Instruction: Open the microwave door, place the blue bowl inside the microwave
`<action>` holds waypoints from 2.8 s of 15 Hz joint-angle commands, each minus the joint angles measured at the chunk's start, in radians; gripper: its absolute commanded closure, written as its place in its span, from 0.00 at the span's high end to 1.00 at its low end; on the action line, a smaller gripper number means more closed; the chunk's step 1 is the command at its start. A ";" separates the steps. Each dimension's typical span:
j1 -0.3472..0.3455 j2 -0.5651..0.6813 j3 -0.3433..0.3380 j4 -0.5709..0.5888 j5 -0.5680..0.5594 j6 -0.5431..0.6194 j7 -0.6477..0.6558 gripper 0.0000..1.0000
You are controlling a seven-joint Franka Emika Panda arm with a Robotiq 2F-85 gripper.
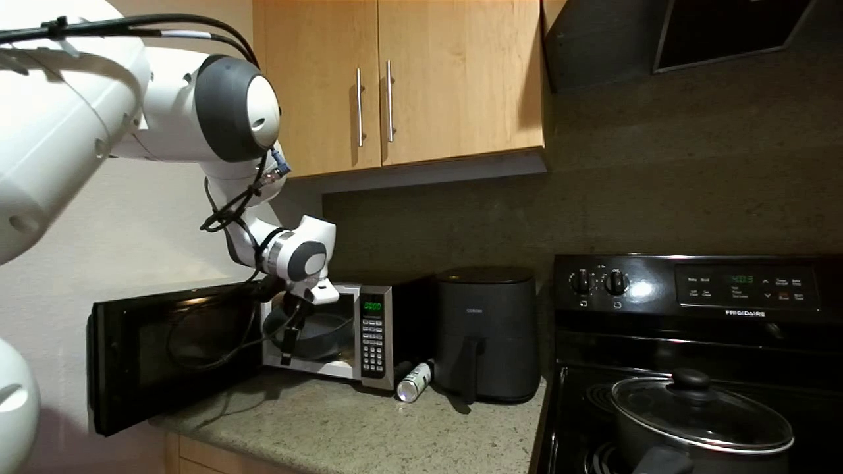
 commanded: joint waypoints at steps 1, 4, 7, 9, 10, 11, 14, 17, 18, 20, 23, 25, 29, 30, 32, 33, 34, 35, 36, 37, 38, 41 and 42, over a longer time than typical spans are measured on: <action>0.011 -0.077 -0.010 -0.111 -0.063 0.039 -0.009 1.00; 0.022 -0.086 -0.016 -0.150 -0.090 0.208 -0.002 0.74; 0.009 -0.093 0.003 -0.187 -0.062 0.385 -0.021 0.54; 0.008 -0.097 0.006 -0.208 -0.056 0.479 -0.021 0.41; 0.008 -0.098 0.008 -0.217 -0.053 0.517 -0.021 0.35; 0.006 -0.099 0.011 -0.226 -0.049 0.555 -0.025 0.28; 0.008 -0.096 0.014 -0.246 -0.046 0.654 -0.031 0.09; 0.013 -0.085 0.017 -0.261 -0.049 0.758 -0.049 0.42; 0.012 -0.083 0.021 -0.267 -0.050 0.786 -0.061 0.43; 0.012 -0.082 0.033 -0.282 -0.047 0.840 -0.091 0.54; 0.017 -0.080 0.039 -0.295 -0.041 0.894 -0.126 0.73; 0.012 -0.078 0.052 -0.298 -0.036 0.914 -0.146 0.86; -0.005 -0.103 0.091 -0.316 -0.006 0.894 -0.154 1.00; -0.004 -0.114 0.097 -0.326 -0.003 0.896 -0.157 1.00; -0.002 -0.137 0.105 -0.340 0.008 0.876 -0.154 1.00; -0.001 -0.148 0.105 -0.346 0.014 0.861 -0.150 1.00; -0.002 -0.160 0.109 -0.353 0.020 0.851 -0.147 1.00; -0.002 -0.172 0.112 -0.362 0.027 0.846 -0.146 1.00; -0.004 -0.183 0.117 -0.369 0.034 0.838 -0.144 1.00; -0.006 -0.193 0.121 -0.376 0.039 0.827 -0.142 1.00; -0.010 -0.204 0.129 -0.382 0.044 0.811 -0.142 1.00; -0.052 -0.232 0.182 -0.404 0.037 0.766 -0.132 1.00; -0.067 -0.243 0.203 -0.412 0.043 0.749 -0.138 1.00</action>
